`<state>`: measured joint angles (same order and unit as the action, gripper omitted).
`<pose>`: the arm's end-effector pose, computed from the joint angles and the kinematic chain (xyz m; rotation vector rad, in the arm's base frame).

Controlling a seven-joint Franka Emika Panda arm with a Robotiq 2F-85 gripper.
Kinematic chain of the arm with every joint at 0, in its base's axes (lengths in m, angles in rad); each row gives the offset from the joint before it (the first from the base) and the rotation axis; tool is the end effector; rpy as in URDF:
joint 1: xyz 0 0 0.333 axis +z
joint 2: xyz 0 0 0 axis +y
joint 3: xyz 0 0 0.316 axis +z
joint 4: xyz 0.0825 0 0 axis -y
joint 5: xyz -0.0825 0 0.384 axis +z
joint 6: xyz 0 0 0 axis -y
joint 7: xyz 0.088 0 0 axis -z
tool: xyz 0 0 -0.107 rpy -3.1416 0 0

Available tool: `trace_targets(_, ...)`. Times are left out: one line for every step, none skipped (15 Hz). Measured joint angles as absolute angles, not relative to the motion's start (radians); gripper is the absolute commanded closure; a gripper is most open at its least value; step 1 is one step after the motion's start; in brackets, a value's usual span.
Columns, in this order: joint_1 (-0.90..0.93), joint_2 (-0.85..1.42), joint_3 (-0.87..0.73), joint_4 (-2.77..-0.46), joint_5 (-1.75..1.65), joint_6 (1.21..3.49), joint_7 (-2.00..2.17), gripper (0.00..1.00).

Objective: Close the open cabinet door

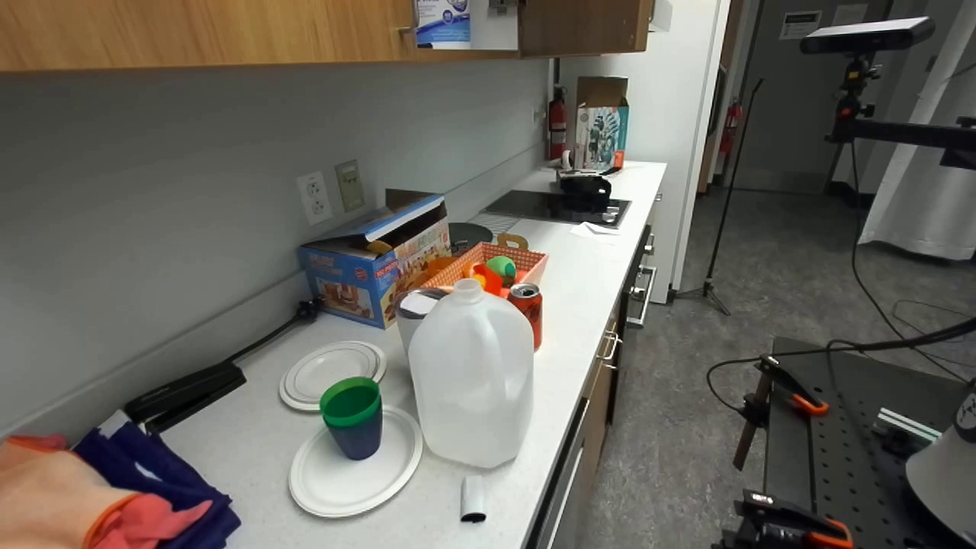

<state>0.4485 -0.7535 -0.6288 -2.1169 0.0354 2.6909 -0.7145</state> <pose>0.3711 -0.2046 0.7622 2.4421 0.4456 1.8073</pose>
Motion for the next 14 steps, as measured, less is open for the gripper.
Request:
trace_targets(0.463, -0.748, -0.634, -2.107, 0.048, 2.691, -0.728, 0.00)
trace_targets(0.473, -0.743, -0.638, -2.103, 0.057, 2.692, -0.728, 0.00)
trace_targets(0.477, -0.741, -0.639, -2.103, 0.065, 2.695, -0.728, 0.00)
trace_targets(0.480, -0.742, -0.640, -2.103, 0.072, 2.696, -0.728, 0.00)
trace_targets(0.482, -0.742, -0.641, -2.103, 0.076, 2.697, -0.728, 0.00)
trace_targets(0.486, -0.742, -0.643, -2.103, 0.080, 2.700, -0.728, 0.00)
trace_targets(0.489, -0.742, -0.645, -2.103, 0.083, 2.702, -0.728, 0.00)
trace_targets(0.493, -0.742, -0.646, -2.103, 0.086, 2.705, -0.728, 0.00)
trace_targets(0.499, -0.742, -0.649, -2.103, 0.089, 2.708, -0.728, 0.00)
trace_targets(0.506, -0.744, -0.653, -2.104, 0.095, 2.711, -0.728, 0.00)
trace_targets(0.513, -0.747, -0.658, -2.104, 0.103, 2.713, -0.728, 0.00)
trace_targets(0.522, -0.751, -0.664, -2.104, 0.109, 2.714, -0.728, 0.00)
trace_targets(0.533, -0.756, -0.671, -2.104, 0.115, 2.716, -0.728, 0.00)
trace_targets(0.544, -0.761, -0.678, -2.104, 0.121, 2.717, -0.728, 0.00)
